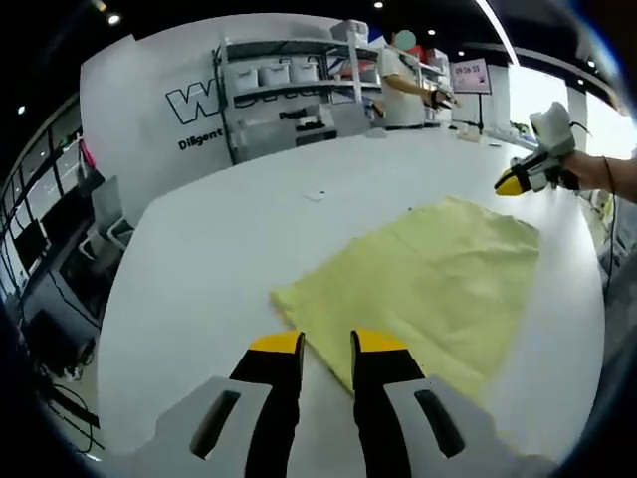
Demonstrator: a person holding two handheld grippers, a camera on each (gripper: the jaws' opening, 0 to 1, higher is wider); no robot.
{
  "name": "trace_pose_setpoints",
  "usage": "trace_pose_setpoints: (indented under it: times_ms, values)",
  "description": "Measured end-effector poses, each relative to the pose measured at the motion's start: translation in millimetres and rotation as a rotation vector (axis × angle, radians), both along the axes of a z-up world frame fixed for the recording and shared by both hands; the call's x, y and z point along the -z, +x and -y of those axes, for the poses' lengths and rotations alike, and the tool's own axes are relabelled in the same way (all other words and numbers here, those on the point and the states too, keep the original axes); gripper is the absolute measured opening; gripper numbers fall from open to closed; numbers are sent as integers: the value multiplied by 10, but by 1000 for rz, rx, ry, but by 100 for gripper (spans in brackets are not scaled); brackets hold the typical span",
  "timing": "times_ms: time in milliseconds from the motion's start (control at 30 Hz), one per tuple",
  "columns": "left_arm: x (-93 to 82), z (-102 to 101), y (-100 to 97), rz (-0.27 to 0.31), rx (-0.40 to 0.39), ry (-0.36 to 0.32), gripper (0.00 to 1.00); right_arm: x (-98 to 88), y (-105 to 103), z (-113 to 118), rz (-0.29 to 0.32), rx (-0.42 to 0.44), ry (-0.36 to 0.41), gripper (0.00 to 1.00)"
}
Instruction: Fold the garment on the visible template until the final outline fits inside the template.
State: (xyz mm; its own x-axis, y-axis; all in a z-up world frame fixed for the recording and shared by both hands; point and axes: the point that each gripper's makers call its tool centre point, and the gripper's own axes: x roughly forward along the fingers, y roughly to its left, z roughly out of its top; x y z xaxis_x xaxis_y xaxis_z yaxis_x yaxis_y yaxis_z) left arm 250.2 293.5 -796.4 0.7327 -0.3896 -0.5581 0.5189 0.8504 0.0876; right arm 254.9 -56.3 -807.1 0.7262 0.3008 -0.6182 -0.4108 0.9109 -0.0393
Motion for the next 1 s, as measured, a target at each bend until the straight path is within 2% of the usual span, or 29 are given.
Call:
trace_pose_setpoints:
  times_ms: [67,200,333,500,733,800,833,900,1000]
  values:
    - [0,-15,-65,-2,-6,3,17,53,-88,25,-15,12,-23,8]
    - [7,-22,-222,-12,-23,-36,16,90,-220,-4,-30,24,20,7]
    - [49,-31,-347,-29,-34,-56,17,134,-336,17,-43,35,25,7]
    - [81,-46,-421,-35,-44,-63,18,158,-458,44,-58,59,43,10]
    - [178,-59,-666,-109,-55,-130,21,256,-654,33,-104,67,73,11]
    - [228,-5,-755,-147,-28,-154,21,270,-695,25,-116,69,89,11]
    - [237,-17,-759,-139,-33,-149,20,272,-711,20,-120,69,93,11]
    - [289,-4,-829,-159,-15,-140,20,278,-739,7,-129,63,99,11]
    - [334,39,-901,-186,6,-167,17,309,-829,-32,-160,49,122,11]
